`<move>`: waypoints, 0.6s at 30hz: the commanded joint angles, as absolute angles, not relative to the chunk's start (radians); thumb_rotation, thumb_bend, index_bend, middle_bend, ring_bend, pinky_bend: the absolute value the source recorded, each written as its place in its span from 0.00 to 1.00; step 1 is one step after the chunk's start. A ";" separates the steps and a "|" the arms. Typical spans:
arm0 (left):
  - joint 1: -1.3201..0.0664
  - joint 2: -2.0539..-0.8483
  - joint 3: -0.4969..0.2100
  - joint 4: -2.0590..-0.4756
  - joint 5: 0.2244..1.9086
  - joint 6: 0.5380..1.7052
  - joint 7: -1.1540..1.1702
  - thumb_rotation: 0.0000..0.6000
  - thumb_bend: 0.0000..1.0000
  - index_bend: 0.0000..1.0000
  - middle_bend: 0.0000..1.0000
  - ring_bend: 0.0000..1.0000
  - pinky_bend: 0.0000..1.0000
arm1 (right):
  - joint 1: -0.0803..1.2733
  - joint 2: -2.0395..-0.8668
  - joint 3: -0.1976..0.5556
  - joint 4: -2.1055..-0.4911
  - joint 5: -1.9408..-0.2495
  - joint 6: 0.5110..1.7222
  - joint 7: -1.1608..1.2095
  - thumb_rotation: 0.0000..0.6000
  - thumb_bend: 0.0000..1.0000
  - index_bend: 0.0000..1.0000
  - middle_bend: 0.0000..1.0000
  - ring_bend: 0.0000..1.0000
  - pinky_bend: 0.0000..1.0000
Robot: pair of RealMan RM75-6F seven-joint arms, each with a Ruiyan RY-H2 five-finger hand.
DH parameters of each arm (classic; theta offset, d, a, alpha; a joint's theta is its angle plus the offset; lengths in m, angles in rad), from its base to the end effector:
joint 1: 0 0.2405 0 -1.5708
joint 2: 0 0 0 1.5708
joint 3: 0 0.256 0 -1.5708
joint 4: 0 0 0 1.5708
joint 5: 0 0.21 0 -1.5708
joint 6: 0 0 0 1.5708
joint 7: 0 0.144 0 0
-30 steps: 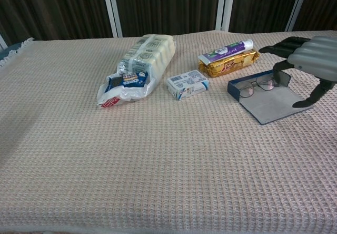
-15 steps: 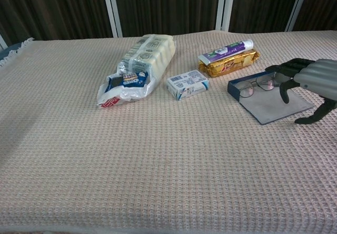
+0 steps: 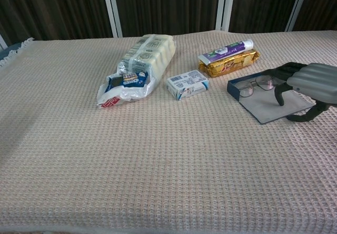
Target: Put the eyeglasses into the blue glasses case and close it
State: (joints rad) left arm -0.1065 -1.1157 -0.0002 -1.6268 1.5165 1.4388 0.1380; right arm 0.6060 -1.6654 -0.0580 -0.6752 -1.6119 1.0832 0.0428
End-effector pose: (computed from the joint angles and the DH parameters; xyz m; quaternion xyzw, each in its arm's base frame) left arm -0.3090 0.1764 0.1451 -0.6460 -0.3643 -0.3325 0.5825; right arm -0.3033 -0.3520 0.0124 0.8159 -0.1887 0.2582 0.4817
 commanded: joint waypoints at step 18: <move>-0.103 -1.117 -0.003 -1.627 1.514 1.446 0.142 1.00 0.41 0.00 0.00 0.01 0.06 | 0.628 -1.715 -0.019 -0.620 -1.602 1.099 0.060 1.00 0.44 0.63 0.08 0.00 0.00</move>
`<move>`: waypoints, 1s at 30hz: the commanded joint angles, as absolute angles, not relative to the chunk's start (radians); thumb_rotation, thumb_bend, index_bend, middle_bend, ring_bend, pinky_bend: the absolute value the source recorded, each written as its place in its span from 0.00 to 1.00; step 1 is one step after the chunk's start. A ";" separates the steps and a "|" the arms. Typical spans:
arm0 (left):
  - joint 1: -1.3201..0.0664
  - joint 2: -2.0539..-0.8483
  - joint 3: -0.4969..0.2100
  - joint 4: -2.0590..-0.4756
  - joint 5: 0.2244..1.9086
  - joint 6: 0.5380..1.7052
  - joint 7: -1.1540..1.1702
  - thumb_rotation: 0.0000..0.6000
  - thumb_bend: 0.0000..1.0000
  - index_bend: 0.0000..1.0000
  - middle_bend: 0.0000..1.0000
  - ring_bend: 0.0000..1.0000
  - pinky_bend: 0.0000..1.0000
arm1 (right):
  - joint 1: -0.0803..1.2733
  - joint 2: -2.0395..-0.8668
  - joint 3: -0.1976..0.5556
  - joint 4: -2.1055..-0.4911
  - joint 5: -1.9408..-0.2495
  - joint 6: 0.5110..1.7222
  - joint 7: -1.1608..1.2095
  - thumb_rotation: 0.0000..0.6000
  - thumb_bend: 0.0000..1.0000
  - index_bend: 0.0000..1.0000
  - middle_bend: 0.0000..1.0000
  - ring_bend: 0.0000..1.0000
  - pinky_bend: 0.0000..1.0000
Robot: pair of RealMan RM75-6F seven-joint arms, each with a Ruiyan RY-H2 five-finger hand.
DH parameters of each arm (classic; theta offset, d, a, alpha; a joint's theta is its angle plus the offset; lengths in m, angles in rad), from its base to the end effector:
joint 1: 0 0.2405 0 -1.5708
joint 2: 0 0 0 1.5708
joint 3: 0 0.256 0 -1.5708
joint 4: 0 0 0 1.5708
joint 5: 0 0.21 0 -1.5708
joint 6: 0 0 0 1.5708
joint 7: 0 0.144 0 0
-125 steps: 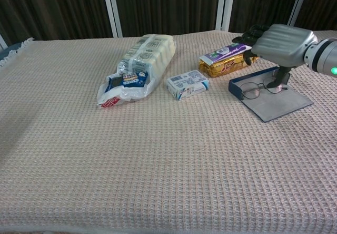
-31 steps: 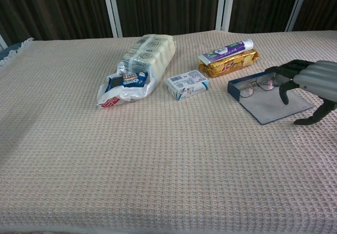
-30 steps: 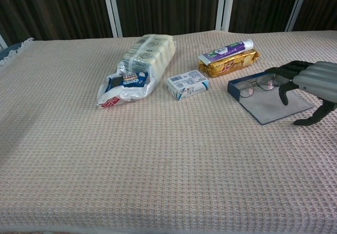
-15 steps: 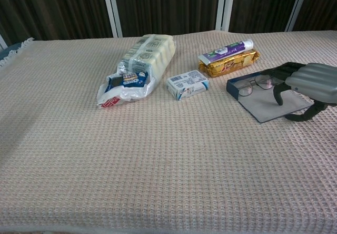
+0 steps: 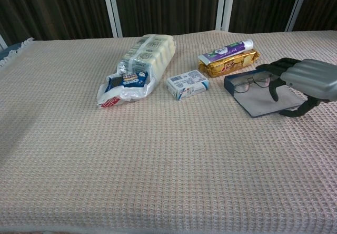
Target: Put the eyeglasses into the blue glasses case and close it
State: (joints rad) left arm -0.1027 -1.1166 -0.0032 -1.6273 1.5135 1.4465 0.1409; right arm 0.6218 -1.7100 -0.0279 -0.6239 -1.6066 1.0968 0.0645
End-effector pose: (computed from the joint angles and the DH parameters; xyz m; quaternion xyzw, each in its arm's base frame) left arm -0.3092 0.1760 0.1463 -0.6426 -0.3630 -0.3337 0.5865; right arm -0.2932 -0.3619 0.0076 0.8036 -0.1889 0.2803 0.4898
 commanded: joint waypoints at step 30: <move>-0.095 -1.114 -0.002 -1.625 1.524 1.461 0.130 1.00 0.41 0.00 0.00 0.01 0.06 | 0.720 -1.749 0.068 -0.635 -1.514 0.991 -0.046 1.00 0.68 0.71 0.12 0.00 0.01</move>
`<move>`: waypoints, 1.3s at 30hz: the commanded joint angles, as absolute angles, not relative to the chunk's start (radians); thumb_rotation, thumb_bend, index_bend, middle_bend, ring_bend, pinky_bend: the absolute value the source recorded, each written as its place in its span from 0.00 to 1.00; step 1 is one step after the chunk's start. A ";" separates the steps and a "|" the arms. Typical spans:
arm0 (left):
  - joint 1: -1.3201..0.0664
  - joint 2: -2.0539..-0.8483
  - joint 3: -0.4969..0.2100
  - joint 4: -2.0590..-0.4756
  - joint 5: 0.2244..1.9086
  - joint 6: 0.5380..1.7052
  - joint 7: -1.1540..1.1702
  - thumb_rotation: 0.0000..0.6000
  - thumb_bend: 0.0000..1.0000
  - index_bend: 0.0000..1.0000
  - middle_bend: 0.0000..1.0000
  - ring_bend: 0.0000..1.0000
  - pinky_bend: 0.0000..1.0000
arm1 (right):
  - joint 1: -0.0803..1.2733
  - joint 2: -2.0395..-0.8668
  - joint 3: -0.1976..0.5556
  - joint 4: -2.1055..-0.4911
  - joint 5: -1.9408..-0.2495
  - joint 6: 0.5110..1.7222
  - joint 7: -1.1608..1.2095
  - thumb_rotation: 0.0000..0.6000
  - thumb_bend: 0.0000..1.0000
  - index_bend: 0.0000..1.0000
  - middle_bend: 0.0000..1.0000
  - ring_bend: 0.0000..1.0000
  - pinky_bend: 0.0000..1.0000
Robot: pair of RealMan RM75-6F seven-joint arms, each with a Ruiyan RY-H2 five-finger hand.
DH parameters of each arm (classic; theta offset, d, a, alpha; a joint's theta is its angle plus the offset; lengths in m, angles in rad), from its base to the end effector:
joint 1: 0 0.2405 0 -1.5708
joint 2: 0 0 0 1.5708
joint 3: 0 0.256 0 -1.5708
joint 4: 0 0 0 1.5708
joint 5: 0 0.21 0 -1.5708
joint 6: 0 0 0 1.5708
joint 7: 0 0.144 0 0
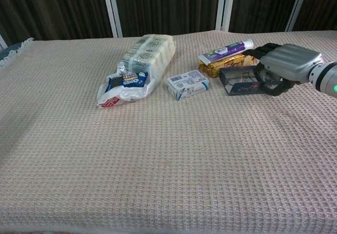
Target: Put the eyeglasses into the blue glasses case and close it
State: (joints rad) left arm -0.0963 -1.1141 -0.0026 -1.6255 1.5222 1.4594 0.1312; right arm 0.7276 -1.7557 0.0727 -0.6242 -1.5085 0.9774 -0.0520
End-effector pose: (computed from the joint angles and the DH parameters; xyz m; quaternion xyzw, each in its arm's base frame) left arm -0.3091 0.1741 0.1485 -0.6403 -0.3614 -0.3385 0.5872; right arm -0.2560 -0.4030 -0.0027 0.7873 -0.1866 0.2745 0.5197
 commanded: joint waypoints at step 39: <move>-0.100 -1.116 0.000 -1.628 1.522 1.444 0.140 1.00 0.41 0.00 0.00 0.01 0.06 | 0.587 -1.491 0.016 -1.029 -1.521 1.065 0.043 1.00 0.70 0.72 0.13 0.00 0.00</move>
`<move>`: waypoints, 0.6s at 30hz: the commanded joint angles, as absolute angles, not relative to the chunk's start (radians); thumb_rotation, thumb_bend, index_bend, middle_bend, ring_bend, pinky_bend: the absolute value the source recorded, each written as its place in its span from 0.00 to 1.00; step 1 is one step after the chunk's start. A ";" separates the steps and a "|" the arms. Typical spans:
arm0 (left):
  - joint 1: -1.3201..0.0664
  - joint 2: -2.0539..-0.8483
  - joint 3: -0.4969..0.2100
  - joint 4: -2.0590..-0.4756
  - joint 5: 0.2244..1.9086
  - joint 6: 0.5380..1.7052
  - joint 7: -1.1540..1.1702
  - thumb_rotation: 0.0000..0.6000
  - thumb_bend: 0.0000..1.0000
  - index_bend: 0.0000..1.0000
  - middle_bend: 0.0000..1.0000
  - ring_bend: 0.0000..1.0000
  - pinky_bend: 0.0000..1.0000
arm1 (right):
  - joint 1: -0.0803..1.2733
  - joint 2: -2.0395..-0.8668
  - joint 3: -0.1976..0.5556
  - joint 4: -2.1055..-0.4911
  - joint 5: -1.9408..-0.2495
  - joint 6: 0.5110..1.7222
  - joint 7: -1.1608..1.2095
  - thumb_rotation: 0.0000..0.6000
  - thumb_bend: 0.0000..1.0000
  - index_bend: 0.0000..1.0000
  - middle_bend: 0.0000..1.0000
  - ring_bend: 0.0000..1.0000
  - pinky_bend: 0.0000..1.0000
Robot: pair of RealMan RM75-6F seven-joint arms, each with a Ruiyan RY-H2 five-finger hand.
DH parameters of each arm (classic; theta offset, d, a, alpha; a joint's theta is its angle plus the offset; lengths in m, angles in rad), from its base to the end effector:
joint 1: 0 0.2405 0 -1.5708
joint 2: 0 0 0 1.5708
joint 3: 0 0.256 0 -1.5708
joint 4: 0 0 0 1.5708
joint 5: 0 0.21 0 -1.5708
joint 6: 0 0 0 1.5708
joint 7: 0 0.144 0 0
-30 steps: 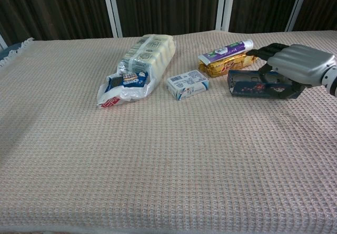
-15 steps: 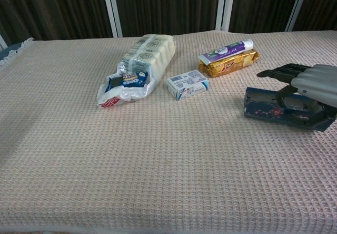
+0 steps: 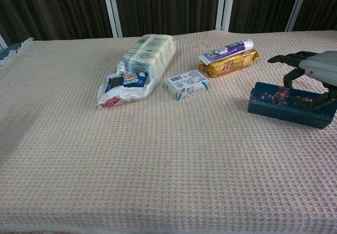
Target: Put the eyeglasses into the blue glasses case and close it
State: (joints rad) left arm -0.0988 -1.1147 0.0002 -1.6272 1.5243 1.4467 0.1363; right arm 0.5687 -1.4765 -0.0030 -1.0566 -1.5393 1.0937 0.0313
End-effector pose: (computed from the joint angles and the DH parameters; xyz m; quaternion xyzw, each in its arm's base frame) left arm -0.3090 0.1740 0.1459 -0.6451 -0.3633 -0.3342 0.5832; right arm -0.2821 -0.3312 0.0400 0.7777 -0.2772 0.3183 0.4658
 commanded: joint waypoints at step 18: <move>-0.107 -1.120 -0.003 -1.630 1.509 1.430 0.155 1.00 0.41 0.00 0.00 0.02 0.06 | 0.614 -1.539 0.029 -0.901 -1.492 0.975 0.118 1.00 0.68 0.50 0.10 0.00 0.00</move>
